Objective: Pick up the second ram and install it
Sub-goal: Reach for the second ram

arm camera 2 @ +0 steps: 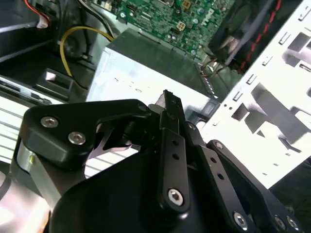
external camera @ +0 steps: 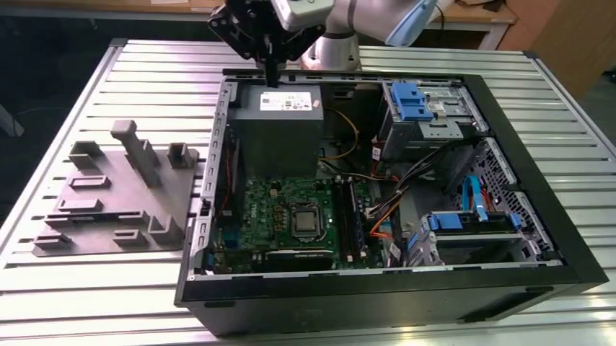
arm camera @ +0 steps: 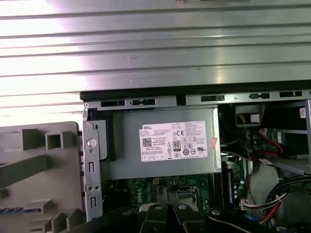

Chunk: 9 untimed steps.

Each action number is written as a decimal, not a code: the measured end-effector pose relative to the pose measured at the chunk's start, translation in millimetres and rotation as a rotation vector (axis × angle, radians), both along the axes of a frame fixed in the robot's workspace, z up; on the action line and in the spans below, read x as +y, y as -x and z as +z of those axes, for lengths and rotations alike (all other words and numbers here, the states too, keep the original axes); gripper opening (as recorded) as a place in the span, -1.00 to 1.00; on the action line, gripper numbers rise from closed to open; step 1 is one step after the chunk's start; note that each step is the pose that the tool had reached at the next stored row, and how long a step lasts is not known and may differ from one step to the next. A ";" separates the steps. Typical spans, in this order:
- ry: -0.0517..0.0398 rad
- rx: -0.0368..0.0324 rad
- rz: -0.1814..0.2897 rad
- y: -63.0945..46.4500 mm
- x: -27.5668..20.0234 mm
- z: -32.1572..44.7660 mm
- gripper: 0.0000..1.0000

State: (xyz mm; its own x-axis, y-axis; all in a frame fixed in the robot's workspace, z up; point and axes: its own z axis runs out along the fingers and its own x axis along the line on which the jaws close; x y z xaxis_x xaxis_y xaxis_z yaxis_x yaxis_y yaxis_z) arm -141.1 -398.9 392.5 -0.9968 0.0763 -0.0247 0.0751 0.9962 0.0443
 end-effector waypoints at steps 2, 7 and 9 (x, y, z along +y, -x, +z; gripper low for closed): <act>0.0000 0.0001 0.000 5.1 0.0 -0.3 -0.80; -0.0001 -0.0003 0.000 19.8 0.0 -0.9 -0.80; 0.0000 -0.0003 0.000 25.6 0.0 -1.1 -0.80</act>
State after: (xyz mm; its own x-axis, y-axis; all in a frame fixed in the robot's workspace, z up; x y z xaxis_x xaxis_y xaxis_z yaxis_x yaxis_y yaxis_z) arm -166.8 -398.9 391.4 -0.9968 0.0763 -0.0250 0.0751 0.9962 0.0444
